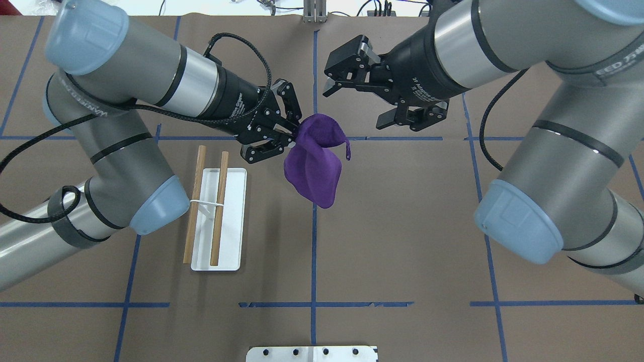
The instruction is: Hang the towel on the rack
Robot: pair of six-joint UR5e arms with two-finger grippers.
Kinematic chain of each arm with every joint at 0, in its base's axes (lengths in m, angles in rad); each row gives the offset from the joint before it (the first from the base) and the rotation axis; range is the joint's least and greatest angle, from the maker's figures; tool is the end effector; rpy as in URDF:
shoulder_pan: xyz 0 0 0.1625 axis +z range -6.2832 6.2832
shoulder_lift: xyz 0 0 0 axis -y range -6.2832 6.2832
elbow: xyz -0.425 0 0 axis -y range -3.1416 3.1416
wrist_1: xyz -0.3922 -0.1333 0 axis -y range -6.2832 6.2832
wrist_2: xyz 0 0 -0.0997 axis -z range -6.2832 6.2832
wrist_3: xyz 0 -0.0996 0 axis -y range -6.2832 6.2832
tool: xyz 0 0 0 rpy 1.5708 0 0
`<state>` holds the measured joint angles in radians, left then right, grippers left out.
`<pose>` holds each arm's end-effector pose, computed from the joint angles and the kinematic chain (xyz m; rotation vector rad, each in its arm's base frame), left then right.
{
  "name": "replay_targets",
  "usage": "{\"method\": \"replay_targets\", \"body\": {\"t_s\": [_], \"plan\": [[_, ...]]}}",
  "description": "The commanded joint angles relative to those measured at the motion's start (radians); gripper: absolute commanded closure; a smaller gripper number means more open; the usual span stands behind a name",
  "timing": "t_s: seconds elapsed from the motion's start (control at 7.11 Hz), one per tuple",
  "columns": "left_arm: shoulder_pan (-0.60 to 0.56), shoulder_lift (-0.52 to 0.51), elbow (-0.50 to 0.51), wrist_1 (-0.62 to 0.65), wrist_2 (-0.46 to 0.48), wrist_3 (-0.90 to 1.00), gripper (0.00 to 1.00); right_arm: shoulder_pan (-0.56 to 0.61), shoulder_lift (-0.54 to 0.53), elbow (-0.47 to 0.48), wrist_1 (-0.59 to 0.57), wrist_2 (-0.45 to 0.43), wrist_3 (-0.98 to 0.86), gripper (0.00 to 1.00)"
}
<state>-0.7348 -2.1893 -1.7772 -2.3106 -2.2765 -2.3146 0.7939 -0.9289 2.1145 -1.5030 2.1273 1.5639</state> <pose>0.3910 -0.4459 0.1215 -0.5622 1.4968 -0.6084 -0.3023 -0.4226 0.0711 0.0322 -1.3091 0.3237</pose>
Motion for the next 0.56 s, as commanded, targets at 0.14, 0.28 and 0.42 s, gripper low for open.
{"method": "replay_targets", "body": {"t_s": [0.14, 0.28, 0.42], "plan": [[-0.002, 0.173, -0.018, -0.15, -0.122, 0.444, 1.0, 0.077, -0.137, 0.009, 0.061, 0.025, -0.121, 0.0], [-0.009, 0.23, -0.03, -0.15, -0.182, 0.641, 1.0, 0.077, -0.14, -0.005, 0.061, 0.023, -0.143, 0.0], [-0.014, 0.29, -0.034, -0.151, -0.217, 0.787, 1.0, 0.077, -0.14, -0.008, 0.061, 0.023, -0.143, 0.0]]}}
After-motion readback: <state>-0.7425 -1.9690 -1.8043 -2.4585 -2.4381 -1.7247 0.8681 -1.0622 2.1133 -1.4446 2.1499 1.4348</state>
